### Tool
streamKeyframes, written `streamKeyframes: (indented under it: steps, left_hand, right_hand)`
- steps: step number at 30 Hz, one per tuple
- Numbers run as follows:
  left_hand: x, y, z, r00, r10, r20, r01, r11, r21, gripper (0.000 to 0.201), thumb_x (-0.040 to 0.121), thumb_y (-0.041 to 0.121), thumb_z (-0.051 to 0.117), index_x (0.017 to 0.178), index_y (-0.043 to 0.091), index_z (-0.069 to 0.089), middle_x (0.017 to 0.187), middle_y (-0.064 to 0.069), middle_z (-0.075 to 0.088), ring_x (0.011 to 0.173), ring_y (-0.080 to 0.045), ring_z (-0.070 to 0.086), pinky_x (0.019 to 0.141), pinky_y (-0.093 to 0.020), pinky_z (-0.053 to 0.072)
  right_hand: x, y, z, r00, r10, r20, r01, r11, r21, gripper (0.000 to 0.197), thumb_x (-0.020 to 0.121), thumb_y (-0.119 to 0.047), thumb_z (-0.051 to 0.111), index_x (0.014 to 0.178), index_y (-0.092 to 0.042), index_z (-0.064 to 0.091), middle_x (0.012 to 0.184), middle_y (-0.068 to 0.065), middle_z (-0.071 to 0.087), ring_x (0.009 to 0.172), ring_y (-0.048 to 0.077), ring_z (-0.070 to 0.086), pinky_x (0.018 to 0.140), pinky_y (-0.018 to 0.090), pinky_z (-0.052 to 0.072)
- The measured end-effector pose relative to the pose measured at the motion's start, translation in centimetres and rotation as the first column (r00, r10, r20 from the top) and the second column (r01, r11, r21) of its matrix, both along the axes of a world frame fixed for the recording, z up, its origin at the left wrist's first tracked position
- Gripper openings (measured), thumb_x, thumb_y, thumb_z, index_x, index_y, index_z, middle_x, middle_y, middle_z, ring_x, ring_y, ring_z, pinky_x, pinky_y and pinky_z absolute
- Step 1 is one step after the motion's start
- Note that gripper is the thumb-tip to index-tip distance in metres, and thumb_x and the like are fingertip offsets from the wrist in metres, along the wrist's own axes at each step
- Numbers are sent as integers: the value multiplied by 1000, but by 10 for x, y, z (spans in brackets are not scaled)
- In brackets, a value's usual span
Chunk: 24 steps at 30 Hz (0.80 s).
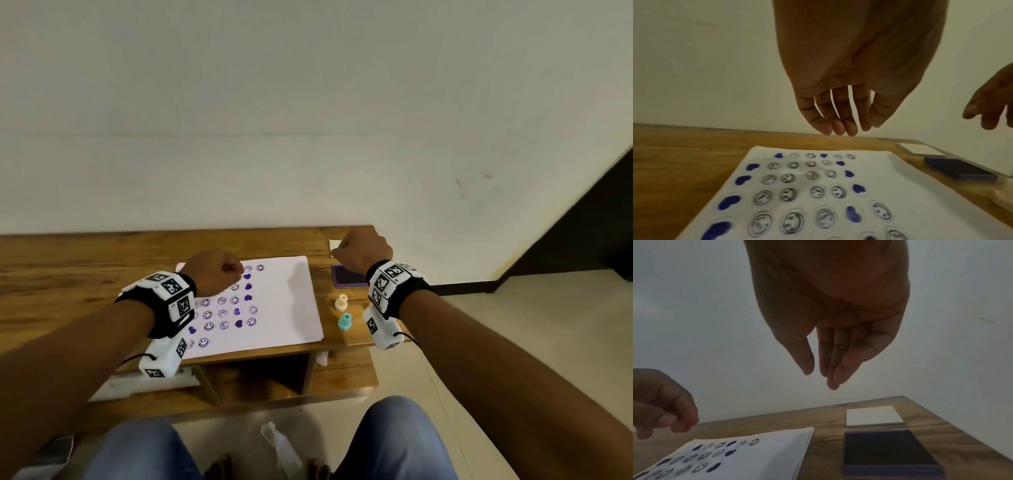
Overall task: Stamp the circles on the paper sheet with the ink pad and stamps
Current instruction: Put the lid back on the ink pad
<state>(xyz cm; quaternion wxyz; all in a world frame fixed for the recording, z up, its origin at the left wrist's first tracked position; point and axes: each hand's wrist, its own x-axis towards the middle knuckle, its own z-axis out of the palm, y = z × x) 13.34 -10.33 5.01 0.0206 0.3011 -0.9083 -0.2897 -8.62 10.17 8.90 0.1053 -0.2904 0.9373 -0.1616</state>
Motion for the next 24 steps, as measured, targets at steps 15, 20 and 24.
streamKeyframes:
  steps: [15, 20, 24]
  left_hand:
    - [-141, 79, -27, 977, -208, 39, 210, 976, -57, 42, 81, 33, 69, 121, 22, 62, 132, -1, 58, 125, -21, 50, 102, -32, 37]
    - [-163, 85, -41, 966, -248, 72, 251, 968, -28, 76, 68, 45, 67, 136, 16, 49, 140, -6, 51, 127, -24, 47, 104, -31, 36]
    - [-175, 80, -55, 959, -267, 90, 271, 962, -29, 89, 61, 55, 73, 138, 18, 46, 137, -3, 53, 123, -22, 50, 101, -34, 42]
  right_hand:
    - [-108, 43, -13, 991, -109, 80, 105, 993, 53, 29, 74, -39, 70, 93, -18, 74, 92, 3, 73, 81, 25, 66, 71, 29, 54]
    - [-137, 31, -31, 984, -91, 151, 85, 995, 46, 49, 76, -56, 72, 105, -16, 71, 102, 5, 71, 95, 28, 66, 79, 33, 54]
    - [-139, 4, -48, 982, -39, 187, 27, 997, 67, 73, 74, -68, 67, 126, -18, 63, 127, 6, 65, 115, 30, 61, 86, 35, 48]
